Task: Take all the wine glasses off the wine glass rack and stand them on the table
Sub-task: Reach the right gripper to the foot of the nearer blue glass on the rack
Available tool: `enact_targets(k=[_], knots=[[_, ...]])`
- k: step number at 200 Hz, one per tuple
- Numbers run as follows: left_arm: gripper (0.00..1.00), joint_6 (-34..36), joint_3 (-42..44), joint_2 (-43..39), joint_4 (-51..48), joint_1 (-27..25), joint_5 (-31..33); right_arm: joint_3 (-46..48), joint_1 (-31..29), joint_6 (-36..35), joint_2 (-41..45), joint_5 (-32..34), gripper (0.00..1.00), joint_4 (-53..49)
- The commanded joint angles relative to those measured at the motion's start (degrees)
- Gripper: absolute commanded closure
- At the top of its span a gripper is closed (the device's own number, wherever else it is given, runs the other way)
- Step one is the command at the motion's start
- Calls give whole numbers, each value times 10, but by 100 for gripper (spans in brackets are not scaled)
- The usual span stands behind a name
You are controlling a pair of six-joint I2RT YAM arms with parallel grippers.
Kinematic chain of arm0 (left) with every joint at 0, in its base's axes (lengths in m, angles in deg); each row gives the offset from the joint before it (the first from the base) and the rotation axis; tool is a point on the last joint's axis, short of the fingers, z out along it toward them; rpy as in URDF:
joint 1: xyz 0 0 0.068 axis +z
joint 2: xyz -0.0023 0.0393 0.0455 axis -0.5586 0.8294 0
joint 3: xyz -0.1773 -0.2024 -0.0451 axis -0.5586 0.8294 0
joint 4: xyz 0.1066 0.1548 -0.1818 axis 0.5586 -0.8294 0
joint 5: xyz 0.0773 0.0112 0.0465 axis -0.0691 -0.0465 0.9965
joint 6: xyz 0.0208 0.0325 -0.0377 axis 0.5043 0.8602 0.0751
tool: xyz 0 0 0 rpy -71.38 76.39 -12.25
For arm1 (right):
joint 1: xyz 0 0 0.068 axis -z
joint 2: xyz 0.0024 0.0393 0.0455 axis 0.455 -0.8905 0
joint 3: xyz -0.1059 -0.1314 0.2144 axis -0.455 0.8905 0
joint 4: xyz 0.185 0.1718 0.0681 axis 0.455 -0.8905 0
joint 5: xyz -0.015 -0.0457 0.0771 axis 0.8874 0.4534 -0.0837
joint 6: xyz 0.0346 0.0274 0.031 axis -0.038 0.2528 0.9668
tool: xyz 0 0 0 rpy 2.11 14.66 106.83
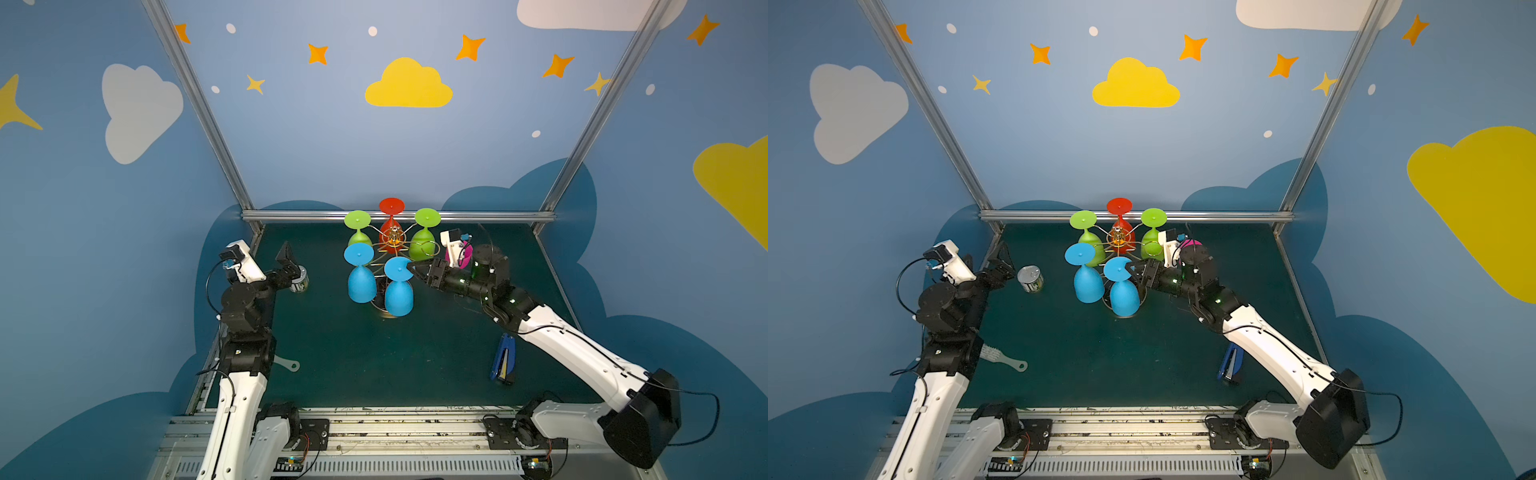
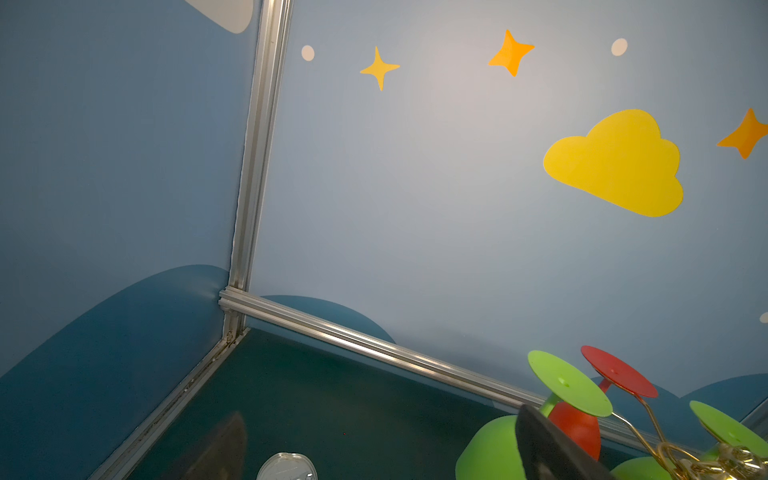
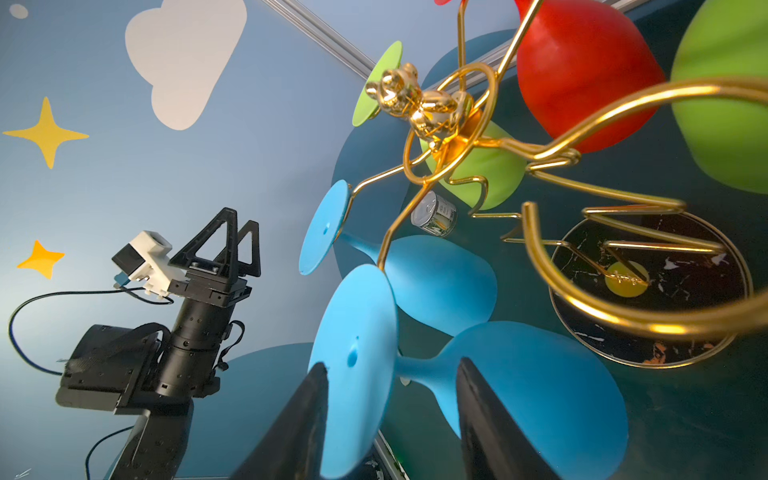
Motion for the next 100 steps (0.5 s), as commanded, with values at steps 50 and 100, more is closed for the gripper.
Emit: enact_targets(k=[50,100], knots=[[1,2,0,-9,4,2,0,-33,-9,22,-24,-18,76,24],[1,3,0,-10,3,2,0,-27,-10,32,-15,-21,92,32]])
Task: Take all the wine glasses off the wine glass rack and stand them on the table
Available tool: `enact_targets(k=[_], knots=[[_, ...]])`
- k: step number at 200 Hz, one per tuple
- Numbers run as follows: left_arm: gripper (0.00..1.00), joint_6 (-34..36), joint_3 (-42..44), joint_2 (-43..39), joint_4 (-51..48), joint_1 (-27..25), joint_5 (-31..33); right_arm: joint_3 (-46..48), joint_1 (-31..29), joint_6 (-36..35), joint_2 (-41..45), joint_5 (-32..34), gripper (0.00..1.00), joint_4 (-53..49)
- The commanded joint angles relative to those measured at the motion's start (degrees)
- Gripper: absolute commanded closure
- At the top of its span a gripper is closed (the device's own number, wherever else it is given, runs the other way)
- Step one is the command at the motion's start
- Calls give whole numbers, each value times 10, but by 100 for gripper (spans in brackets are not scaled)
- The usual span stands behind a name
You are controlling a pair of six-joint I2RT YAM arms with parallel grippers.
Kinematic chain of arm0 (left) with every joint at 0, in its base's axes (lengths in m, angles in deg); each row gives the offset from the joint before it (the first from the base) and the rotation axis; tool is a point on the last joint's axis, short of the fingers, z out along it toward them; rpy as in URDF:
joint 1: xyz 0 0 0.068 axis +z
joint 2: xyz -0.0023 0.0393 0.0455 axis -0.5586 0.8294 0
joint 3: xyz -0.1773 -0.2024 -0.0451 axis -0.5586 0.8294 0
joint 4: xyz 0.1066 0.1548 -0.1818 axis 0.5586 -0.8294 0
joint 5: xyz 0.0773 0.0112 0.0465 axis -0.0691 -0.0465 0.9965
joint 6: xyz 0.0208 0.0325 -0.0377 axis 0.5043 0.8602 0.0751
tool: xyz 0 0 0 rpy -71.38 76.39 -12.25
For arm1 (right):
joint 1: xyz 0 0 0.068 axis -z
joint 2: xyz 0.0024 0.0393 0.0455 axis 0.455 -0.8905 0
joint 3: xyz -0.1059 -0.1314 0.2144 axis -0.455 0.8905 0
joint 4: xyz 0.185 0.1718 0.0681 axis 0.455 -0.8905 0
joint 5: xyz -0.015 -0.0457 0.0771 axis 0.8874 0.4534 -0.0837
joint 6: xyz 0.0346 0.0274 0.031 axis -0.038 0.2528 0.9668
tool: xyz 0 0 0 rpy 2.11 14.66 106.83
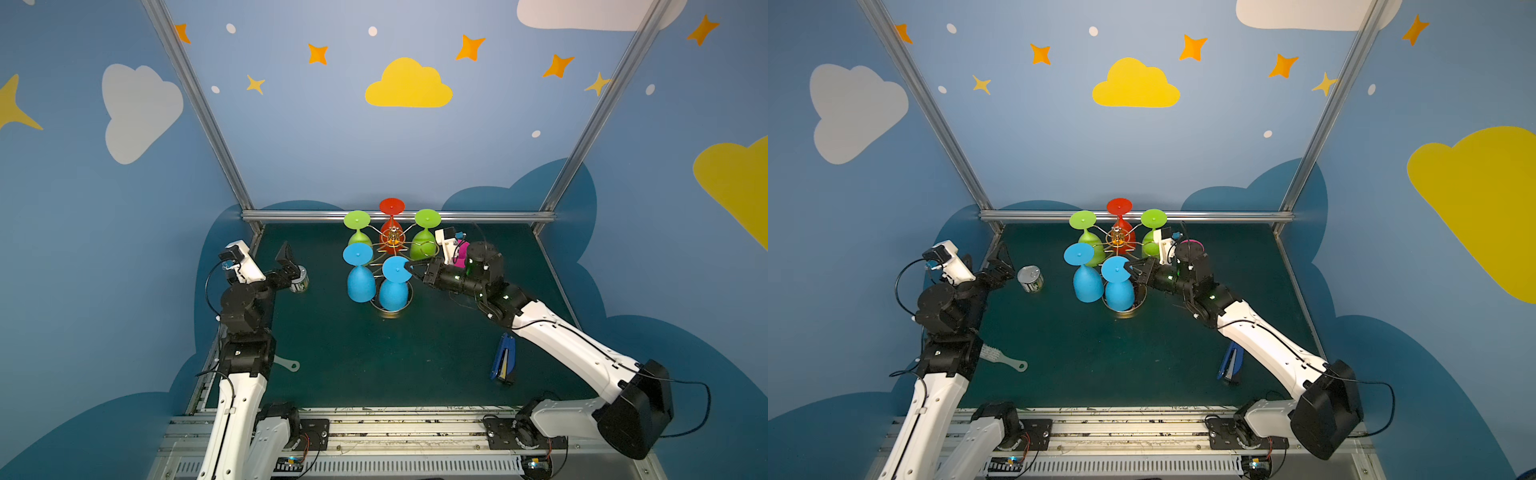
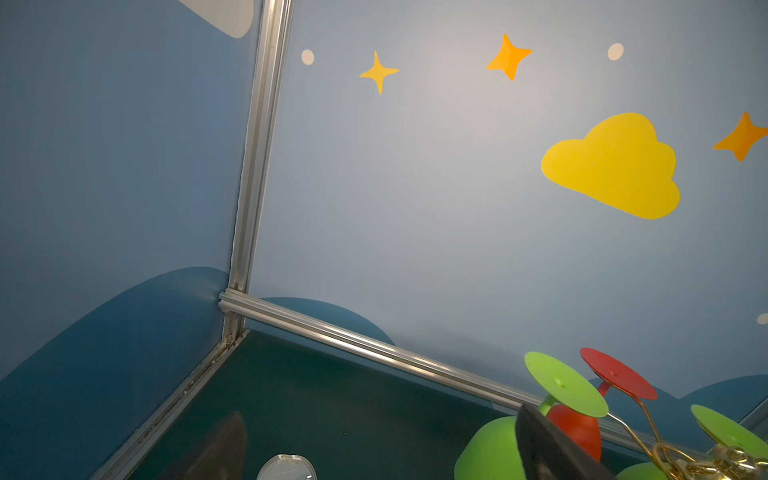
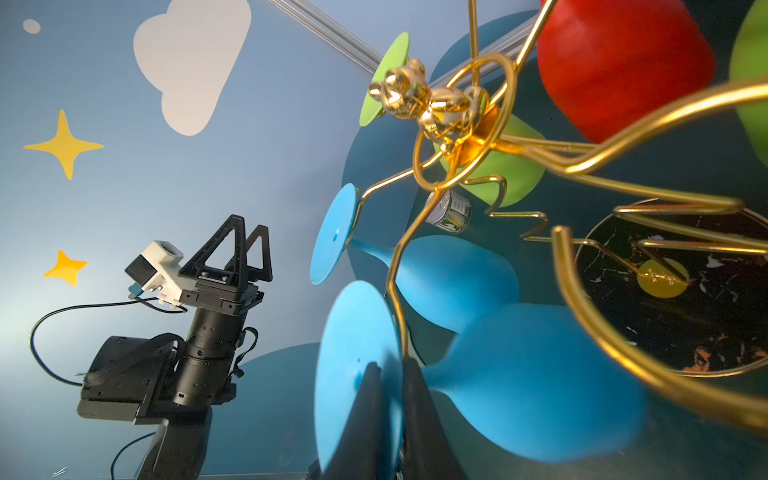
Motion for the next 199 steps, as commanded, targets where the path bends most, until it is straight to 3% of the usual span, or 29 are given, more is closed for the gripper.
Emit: enact_targets(k=[1,50,199], knots=[[1,3,0,-7,3,2,0,-10,-5,0,4,-7,92,12],[1,3,0,-7,4,2,0,-6,-5,12,19,-10,100,22],[1,1,1,-9,4,2,0,-65,-2,13,13,-24,100,24]])
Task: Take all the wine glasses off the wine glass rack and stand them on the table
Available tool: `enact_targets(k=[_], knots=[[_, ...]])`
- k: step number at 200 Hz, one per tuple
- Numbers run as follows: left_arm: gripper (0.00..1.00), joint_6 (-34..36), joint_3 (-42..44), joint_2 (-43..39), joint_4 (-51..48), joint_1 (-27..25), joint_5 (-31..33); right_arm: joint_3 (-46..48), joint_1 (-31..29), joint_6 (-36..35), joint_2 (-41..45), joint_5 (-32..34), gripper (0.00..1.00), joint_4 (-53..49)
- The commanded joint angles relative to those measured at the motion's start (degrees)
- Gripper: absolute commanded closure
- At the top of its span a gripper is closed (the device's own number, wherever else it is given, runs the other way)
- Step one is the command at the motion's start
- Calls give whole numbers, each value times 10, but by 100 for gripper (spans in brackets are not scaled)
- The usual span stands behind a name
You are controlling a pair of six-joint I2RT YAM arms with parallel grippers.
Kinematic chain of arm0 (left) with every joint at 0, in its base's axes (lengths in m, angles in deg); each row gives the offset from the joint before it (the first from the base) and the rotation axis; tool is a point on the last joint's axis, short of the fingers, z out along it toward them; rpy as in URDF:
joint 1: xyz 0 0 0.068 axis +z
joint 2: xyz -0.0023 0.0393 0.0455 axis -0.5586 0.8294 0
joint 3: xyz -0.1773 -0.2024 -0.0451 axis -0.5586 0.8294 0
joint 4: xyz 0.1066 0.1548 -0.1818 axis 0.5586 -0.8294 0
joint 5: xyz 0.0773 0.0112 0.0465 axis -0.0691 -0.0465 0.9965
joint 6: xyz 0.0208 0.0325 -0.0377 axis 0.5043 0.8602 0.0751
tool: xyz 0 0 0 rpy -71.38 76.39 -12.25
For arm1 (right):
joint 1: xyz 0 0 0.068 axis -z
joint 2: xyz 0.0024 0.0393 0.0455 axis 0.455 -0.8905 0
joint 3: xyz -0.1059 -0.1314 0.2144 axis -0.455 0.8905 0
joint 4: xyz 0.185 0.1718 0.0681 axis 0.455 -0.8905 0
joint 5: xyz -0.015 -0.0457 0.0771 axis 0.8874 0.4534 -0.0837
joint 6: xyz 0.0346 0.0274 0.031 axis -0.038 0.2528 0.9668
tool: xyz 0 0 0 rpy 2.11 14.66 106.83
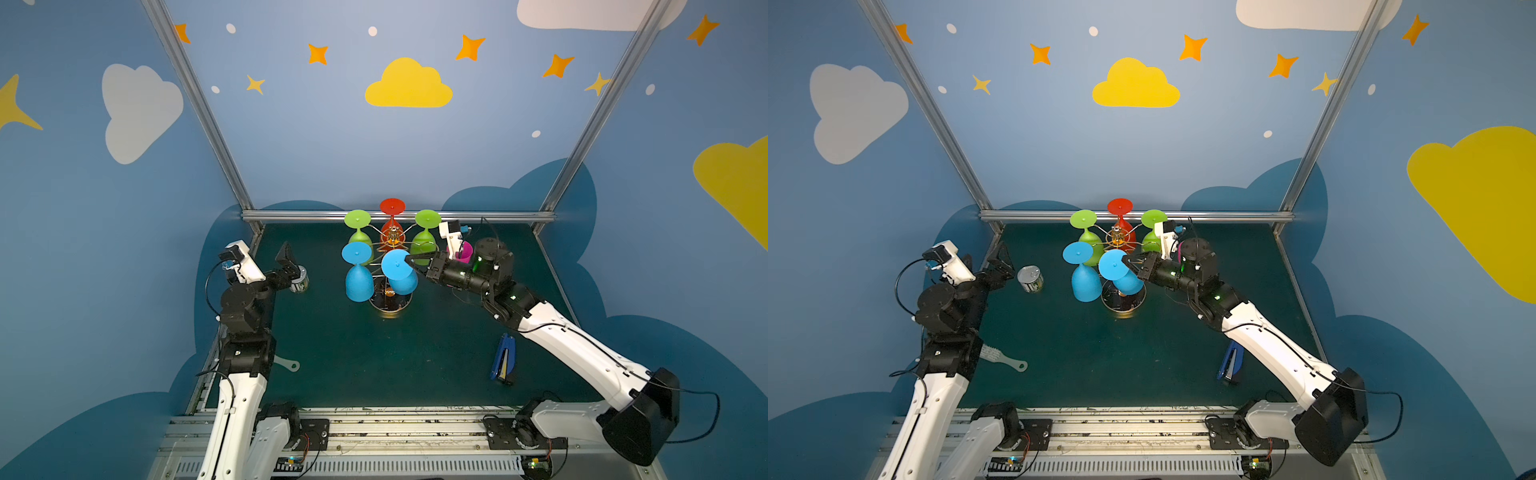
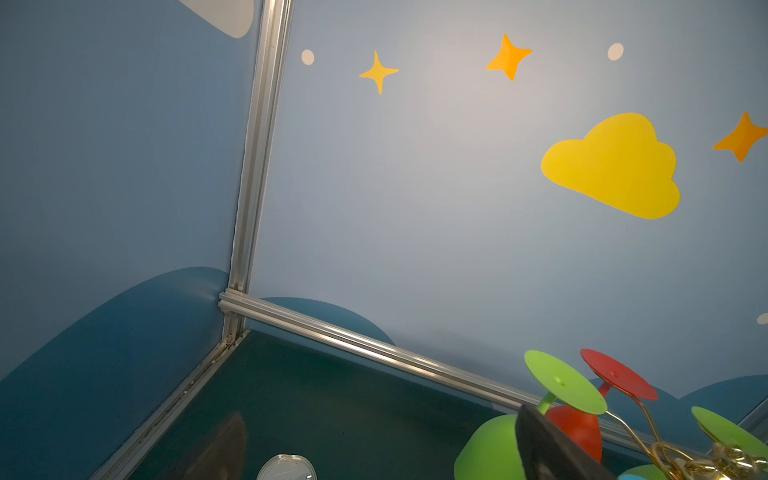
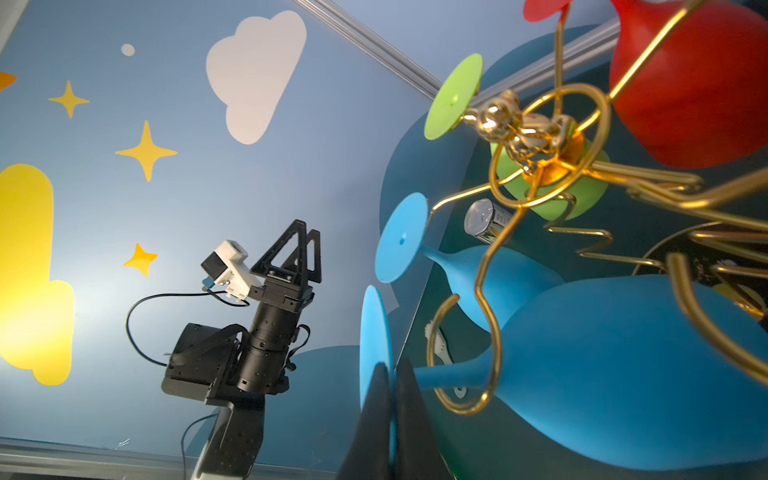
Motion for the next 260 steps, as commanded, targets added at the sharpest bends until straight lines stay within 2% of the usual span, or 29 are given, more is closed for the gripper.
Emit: enact_targets(k=[1,99,171,260], knots=[[1,2,1,-9,4,2,0,-35,0,-11,-7,-9,100,10],[1,3,0,-9,4,2,2,-54,3,-8,-40,-9,100,6],[1,3,1,-9,4,2,2,-28,11,37,-34,29,100,39],[1,4,1,-10,4,2,3,-28,15,71,-58,24,100,66]])
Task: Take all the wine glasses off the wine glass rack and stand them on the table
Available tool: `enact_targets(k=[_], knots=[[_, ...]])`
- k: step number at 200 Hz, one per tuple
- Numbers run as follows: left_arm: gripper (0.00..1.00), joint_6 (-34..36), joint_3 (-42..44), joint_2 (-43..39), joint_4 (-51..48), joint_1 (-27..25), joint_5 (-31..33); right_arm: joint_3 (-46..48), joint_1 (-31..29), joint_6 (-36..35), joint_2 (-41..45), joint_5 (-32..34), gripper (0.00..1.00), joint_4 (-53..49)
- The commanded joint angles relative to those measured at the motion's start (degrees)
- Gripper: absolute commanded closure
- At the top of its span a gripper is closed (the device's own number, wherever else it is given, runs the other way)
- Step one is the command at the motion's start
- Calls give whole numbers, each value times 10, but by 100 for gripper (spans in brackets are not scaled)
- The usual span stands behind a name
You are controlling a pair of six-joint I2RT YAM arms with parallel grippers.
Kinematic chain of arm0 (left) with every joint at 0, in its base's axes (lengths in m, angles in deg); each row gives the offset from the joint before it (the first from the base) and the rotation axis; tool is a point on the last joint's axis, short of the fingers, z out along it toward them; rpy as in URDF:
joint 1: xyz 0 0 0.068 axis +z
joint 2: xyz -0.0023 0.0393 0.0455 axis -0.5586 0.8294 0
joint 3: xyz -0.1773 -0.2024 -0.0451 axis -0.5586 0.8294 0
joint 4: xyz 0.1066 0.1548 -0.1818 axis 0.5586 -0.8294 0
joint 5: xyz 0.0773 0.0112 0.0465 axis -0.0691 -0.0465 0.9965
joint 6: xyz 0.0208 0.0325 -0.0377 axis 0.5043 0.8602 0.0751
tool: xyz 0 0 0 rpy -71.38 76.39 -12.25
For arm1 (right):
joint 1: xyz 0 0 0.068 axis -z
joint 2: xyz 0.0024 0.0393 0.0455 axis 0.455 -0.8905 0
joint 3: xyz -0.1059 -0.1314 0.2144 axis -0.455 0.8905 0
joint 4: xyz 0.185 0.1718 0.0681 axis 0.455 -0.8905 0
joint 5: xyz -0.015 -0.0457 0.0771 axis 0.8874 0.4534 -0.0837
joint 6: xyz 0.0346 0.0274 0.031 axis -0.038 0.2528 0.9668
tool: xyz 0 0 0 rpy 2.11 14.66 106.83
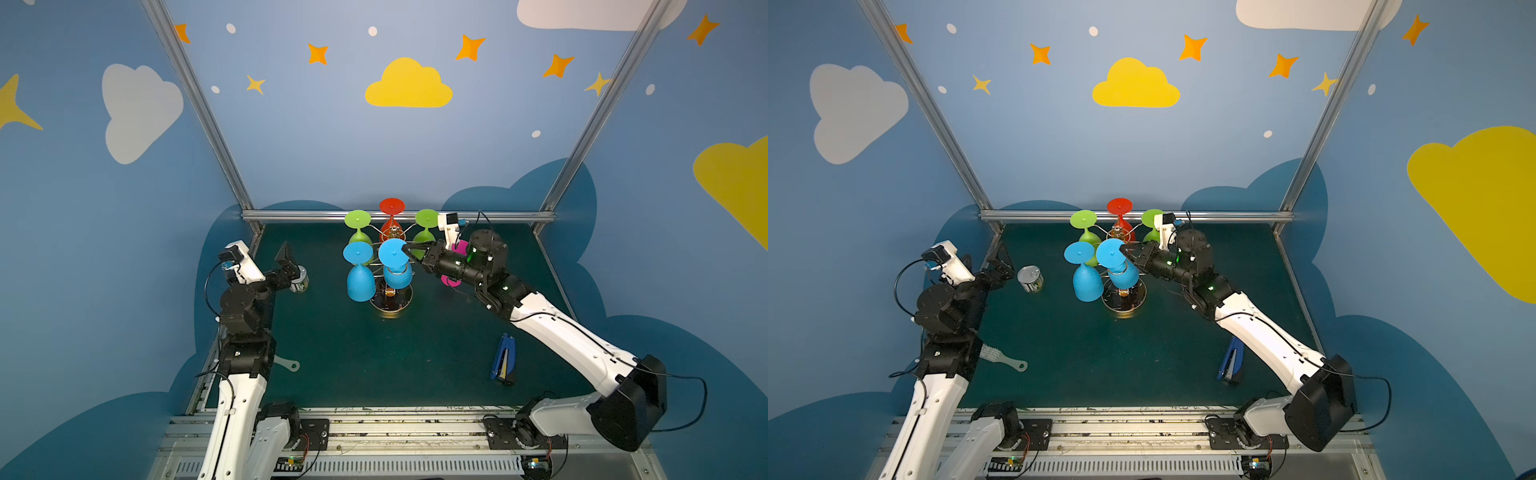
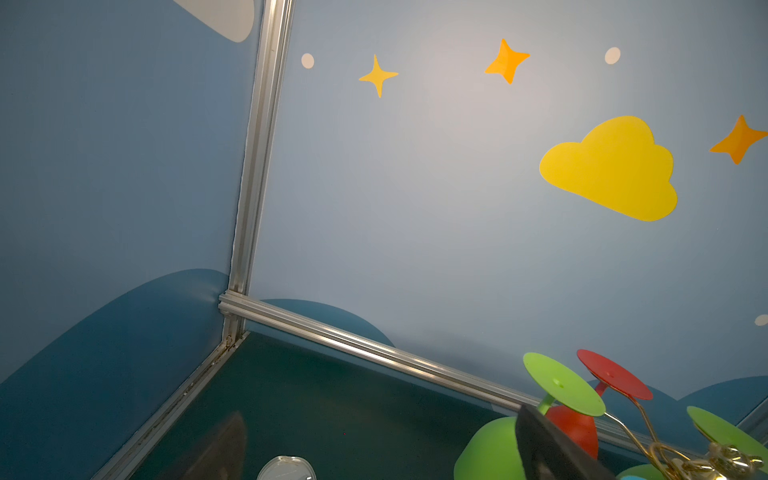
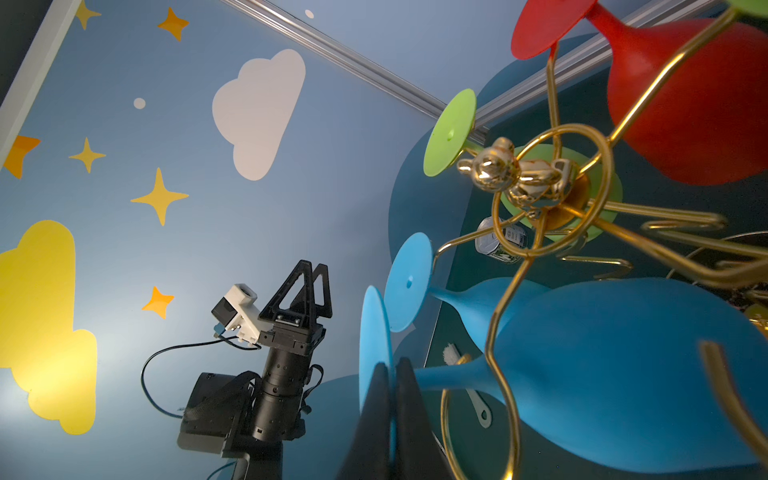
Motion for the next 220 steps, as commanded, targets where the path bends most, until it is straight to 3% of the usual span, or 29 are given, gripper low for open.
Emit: enact_targets(k=[1,107,220], knots=[[1,4,0,-7,4,2,3,0,4,10,-8,5,100,36],[1,5,1,-8,4,3,4,-7,8,25,-39,10,100,51],[1,6,1,-10,3,2,6,-26,1,24,-64,-30,100,51]])
